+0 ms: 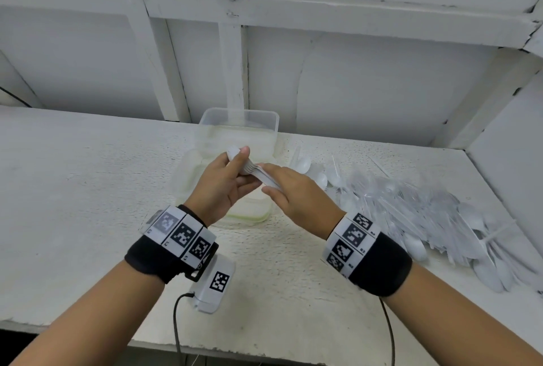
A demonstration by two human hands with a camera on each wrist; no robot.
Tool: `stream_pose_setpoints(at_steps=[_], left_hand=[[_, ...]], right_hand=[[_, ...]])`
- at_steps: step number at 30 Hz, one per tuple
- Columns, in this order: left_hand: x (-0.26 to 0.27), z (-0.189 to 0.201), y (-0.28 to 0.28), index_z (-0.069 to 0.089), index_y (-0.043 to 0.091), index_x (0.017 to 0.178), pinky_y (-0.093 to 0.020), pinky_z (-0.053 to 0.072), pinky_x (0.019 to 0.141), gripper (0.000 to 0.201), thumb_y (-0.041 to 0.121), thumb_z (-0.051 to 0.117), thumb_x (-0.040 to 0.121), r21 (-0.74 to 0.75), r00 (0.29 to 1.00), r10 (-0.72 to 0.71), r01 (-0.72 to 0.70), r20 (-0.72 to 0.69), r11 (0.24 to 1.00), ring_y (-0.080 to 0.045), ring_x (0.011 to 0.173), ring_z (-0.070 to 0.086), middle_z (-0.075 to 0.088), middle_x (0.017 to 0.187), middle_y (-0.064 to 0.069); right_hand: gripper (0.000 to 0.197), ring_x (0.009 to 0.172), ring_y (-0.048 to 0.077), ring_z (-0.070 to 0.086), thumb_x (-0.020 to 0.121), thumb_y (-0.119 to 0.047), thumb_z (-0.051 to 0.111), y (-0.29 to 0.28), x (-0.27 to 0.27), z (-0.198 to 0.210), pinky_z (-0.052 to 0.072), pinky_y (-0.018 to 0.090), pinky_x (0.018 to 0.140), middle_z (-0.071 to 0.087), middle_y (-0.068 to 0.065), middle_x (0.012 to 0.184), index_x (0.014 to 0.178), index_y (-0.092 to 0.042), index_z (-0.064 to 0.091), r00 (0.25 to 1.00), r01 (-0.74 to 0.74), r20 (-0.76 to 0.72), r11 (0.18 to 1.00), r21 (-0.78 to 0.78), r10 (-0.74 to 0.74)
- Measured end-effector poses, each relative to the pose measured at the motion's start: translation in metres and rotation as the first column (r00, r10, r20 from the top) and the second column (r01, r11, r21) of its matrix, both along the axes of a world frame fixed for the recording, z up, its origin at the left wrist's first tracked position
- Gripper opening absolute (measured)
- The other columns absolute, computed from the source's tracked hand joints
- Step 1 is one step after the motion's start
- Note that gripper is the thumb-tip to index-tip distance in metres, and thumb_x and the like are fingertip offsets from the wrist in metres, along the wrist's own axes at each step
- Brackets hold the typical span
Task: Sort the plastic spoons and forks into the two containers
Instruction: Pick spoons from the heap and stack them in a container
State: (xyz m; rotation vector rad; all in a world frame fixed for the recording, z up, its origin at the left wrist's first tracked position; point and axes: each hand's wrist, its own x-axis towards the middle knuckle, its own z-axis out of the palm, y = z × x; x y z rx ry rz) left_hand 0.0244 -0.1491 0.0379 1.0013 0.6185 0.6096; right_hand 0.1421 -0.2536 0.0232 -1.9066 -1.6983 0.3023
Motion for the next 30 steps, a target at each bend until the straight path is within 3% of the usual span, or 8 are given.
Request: stream_pose_setpoints(at_steps=[5, 10, 15, 19, 22, 26, 28, 30], left_hand=[[-0.005, 0.000, 0.012, 0.053, 0.006, 0.094, -0.025, 0.058, 0.069, 0.019, 0.025, 0.050, 0.095, 0.032, 1.000, 0.015, -0.014, -0.011, 0.999, -0.022, 0.079, 0.071, 0.069, 0.082, -0.013], [-0.006, -0.003, 0.022, 0.051, 0.008, 0.090, -0.027, 0.058, 0.072, 0.017, 0.024, 0.051, 0.095, 0.043, 0.999, 0.012, -0.010, -0.032, 0.999, -0.022, 0.079, 0.071, 0.070, 0.081, -0.011], [-0.009, 0.000, 0.035, 0.059, 0.009, 0.098, -0.029, 0.056, 0.081, 0.027, 0.035, 0.051, 0.093, 0.175, 0.969, -0.030, 0.074, -0.244, 0.982, -0.021, 0.090, 0.069, 0.068, 0.102, -0.012], [-0.019, 0.013, 0.064, 0.062, 0.011, 0.100, -0.027, 0.045, 0.063, 0.045, 0.050, 0.039, 0.095, 0.530, 0.791, 0.215, 0.158, -0.573, 0.833, -0.016, 0.074, 0.056, 0.066, 0.094, -0.003], [-0.028, 0.010, 0.100, 0.060, 0.008, 0.112, -0.032, 0.041, 0.080, 0.044, 0.045, 0.041, 0.096, 0.649, 0.601, 0.397, 0.282, -0.694, 0.707, -0.024, 0.102, 0.057, 0.064, 0.110, -0.008], [-0.036, -0.004, 0.129, 0.050, 0.005, 0.128, -0.036, 0.041, 0.094, 0.045, 0.036, 0.048, 0.095, 0.516, 0.370, 0.370, 0.479, -0.852, 0.710, -0.028, 0.120, 0.049, 0.050, 0.135, -0.011], [-0.035, -0.008, 0.131, 0.051, 0.005, 0.121, -0.038, 0.049, 0.084, 0.035, 0.029, 0.050, 0.095, 0.428, 0.362, 0.274, 0.469, -0.891, 0.772, -0.030, 0.108, 0.054, 0.053, 0.124, -0.013], [-0.036, -0.012, 0.130, 0.052, 0.005, 0.103, -0.038, 0.053, 0.073, 0.016, 0.019, 0.049, 0.095, 0.381, 0.428, 0.196, 0.405, -0.882, 0.831, -0.030, 0.090, 0.057, 0.057, 0.105, -0.016]], right_hand=[[0.047, 0.110, 0.024, 0.056, 0.098, -0.029, 0.043, 0.012, 0.000, 0.003, 0.047, 0.040, 0.089, 0.055, 0.004, 0.130, 0.143, -0.019, 0.033, 0.997, -0.060, 0.051, 0.997, -0.055, 0.063], [0.041, 0.103, 0.024, 0.057, 0.098, -0.028, 0.045, 0.024, 0.003, 0.005, 0.046, 0.038, 0.084, 0.057, 0.006, 0.122, 0.137, -0.015, 0.041, 0.994, -0.038, 0.103, 0.997, -0.073, 0.045], [0.030, 0.098, 0.024, 0.057, 0.095, -0.016, 0.049, 0.041, 0.005, 0.006, 0.045, 0.033, 0.084, 0.061, 0.009, 0.111, 0.124, -0.009, 0.054, 0.998, 0.063, -0.028, 0.997, -0.051, -0.064], [0.031, 0.096, 0.024, 0.057, 0.094, -0.013, 0.049, 0.060, 0.009, 0.007, 0.040, 0.025, 0.076, 0.063, 0.011, 0.108, 0.124, -0.009, 0.056, 0.993, 0.081, -0.073, 0.990, -0.117, -0.090], [0.030, 0.086, 0.019, 0.054, 0.095, -0.013, 0.048, 0.079, 0.009, 0.005, 0.037, 0.023, 0.071, 0.063, 0.012, 0.109, 0.123, -0.010, 0.056, 0.997, 0.035, -0.059, 0.975, -0.218, -0.049], [0.029, 0.101, 0.025, 0.056, 0.096, -0.013, 0.046, 0.104, 0.001, -0.003, 0.043, 0.028, 0.078, 0.061, 0.012, 0.118, 0.124, -0.009, 0.056, 0.999, -0.027, 0.020, 0.929, -0.370, 0.037], [0.031, 0.110, 0.027, 0.054, 0.096, -0.013, 0.046, 0.114, -0.004, -0.007, 0.042, 0.031, 0.087, 0.058, 0.013, 0.123, 0.125, -0.008, 0.054, 0.991, -0.080, 0.060, 0.884, -0.461, 0.121], [0.032, 0.113, 0.027, 0.053, 0.095, -0.013, 0.049, 0.122, -0.009, -0.012, 0.040, 0.030, 0.090, 0.057, 0.012, 0.125, 0.127, -0.007, 0.053, 0.970, -0.134, 0.097, 0.827, -0.546, 0.221]])
